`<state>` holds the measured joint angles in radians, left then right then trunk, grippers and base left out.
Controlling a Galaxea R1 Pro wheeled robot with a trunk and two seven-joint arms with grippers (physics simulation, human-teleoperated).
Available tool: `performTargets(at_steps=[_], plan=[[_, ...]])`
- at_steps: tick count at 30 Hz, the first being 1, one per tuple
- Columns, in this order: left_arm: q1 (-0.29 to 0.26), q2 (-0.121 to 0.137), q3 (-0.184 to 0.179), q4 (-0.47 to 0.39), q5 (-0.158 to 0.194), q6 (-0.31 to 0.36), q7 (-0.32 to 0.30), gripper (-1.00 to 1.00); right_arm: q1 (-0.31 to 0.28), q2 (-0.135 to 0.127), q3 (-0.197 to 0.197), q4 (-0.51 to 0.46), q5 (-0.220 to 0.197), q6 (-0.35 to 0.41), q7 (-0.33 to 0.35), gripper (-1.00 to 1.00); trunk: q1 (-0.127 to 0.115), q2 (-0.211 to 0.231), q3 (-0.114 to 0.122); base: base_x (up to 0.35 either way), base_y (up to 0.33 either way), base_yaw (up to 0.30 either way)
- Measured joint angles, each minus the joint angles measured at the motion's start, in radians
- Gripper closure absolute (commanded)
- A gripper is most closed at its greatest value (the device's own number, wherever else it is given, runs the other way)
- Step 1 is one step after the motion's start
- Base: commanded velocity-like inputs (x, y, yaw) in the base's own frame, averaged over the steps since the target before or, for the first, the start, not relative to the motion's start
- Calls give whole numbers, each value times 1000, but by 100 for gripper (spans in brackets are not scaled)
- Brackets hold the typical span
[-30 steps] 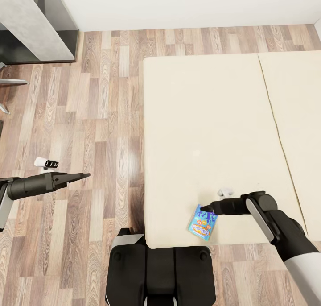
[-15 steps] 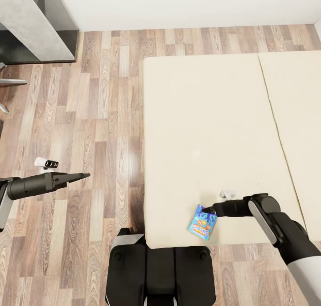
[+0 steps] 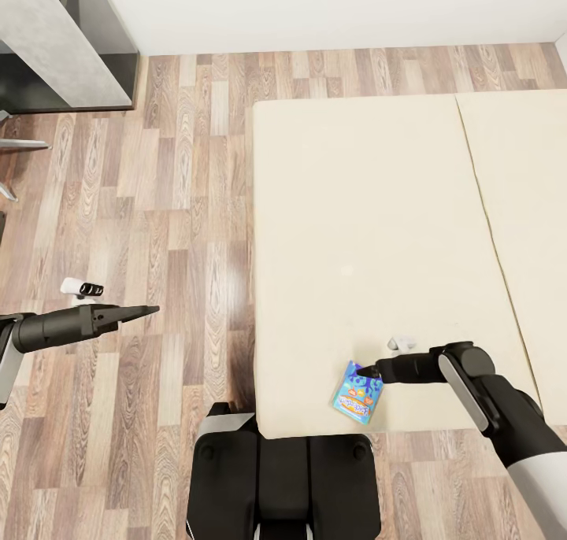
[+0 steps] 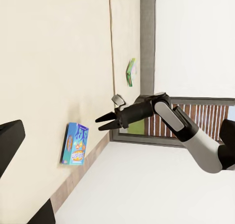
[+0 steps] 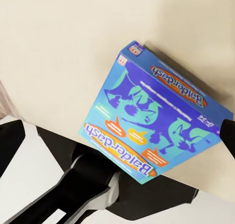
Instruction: Put all the toys in the child's room - the three board games (two on the bed and one on the table), the two jigsaw puzzles on the table, and the tennis ball on the table - inside the toy box on the table in the child's room.
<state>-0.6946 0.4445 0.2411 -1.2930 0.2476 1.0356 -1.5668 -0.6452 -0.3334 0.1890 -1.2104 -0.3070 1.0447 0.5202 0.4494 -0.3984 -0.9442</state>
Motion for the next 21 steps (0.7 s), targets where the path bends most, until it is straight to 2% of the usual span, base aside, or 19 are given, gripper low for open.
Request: performTargets(at_steps=[21], plan=[[0,10,0,0,3,0,0,-100,-3,-1,-3,4,1,0,3,-100,0,0,0,0,0,0]])
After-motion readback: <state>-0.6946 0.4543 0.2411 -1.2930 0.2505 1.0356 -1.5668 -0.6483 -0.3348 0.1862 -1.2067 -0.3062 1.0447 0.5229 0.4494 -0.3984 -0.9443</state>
